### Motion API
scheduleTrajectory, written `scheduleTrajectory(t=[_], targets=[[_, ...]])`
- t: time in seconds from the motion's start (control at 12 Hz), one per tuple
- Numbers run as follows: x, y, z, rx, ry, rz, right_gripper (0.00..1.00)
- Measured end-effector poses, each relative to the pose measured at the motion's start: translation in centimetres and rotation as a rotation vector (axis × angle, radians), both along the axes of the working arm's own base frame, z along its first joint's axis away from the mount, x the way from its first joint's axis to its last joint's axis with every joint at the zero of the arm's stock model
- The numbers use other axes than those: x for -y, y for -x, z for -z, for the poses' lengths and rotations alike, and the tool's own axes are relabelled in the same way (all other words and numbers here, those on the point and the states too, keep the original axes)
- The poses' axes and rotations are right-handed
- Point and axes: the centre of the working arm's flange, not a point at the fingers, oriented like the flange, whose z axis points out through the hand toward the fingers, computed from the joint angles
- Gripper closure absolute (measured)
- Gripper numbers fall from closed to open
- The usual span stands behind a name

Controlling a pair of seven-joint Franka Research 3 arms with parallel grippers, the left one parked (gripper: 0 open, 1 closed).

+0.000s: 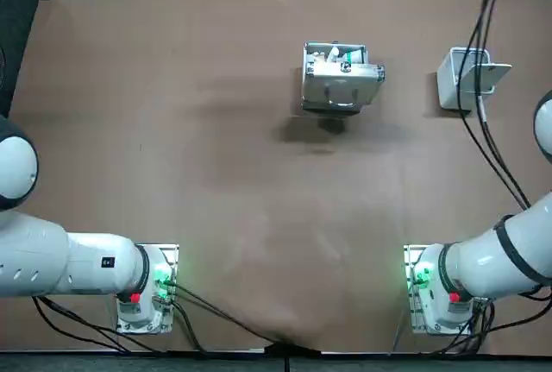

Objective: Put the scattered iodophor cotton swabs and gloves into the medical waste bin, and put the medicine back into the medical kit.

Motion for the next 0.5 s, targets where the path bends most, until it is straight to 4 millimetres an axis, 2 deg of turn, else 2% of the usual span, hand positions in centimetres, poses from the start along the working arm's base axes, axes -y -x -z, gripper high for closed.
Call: scheduleTrajectory(t=[0.25, 0.5], targets=[[4.3, 1.0, -2.2, 0.003, -0.002, 0.041, 0.00], [6.2, 2.3, -3.9, 0.015, -0.003, 0.071, 0.00]])
